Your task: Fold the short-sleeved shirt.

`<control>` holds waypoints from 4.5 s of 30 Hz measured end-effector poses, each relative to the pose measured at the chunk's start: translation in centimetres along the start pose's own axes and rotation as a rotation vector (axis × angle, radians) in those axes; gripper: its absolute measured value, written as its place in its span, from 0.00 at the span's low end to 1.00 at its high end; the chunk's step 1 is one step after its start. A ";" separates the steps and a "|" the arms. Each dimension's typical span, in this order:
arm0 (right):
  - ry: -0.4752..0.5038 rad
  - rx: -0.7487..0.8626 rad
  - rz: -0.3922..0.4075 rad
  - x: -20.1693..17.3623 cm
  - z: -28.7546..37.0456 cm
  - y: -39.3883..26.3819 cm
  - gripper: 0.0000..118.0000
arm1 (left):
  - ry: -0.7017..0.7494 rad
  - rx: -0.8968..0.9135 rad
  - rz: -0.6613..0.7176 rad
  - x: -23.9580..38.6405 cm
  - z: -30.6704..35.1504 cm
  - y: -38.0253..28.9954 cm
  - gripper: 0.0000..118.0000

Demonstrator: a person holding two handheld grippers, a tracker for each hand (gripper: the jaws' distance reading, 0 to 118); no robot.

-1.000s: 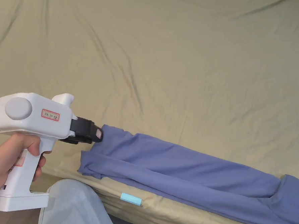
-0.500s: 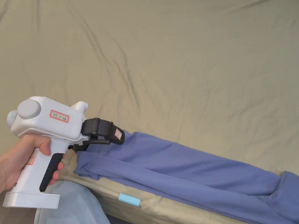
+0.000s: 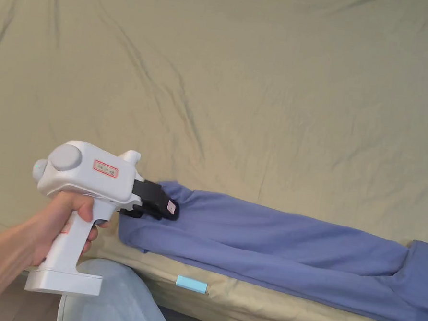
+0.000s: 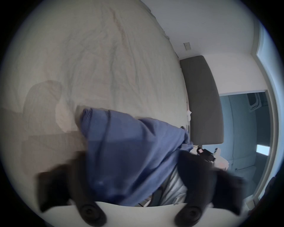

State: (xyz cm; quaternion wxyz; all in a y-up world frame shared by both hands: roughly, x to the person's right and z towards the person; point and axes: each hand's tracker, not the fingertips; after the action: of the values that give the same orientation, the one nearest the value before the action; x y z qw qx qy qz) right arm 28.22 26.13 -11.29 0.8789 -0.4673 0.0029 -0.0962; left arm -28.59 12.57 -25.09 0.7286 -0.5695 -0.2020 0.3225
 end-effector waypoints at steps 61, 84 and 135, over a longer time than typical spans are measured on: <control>0.168 0.017 -0.171 4.4 0.1 -3.0 0.07 | 0.671 0.205 -0.381 24.3 -1.3 -5.1 0.02; 0.131 -0.012 -0.217 5.8 1.8 -4.6 0.07 | 0.611 -0.029 -0.617 32.0 -18.6 -12.3 0.02; 0.179 -0.030 -0.050 -2.3 0.9 -1.8 0.07 | 0.002 0.027 0.054 3.4 5.1 -2.0 0.09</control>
State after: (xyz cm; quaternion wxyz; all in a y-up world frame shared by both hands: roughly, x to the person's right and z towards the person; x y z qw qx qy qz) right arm 25.78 26.30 -9.49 0.8652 -0.4700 0.0714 -0.1593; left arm -29.05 18.23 -22.04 0.7274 -0.5651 -0.1817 0.3443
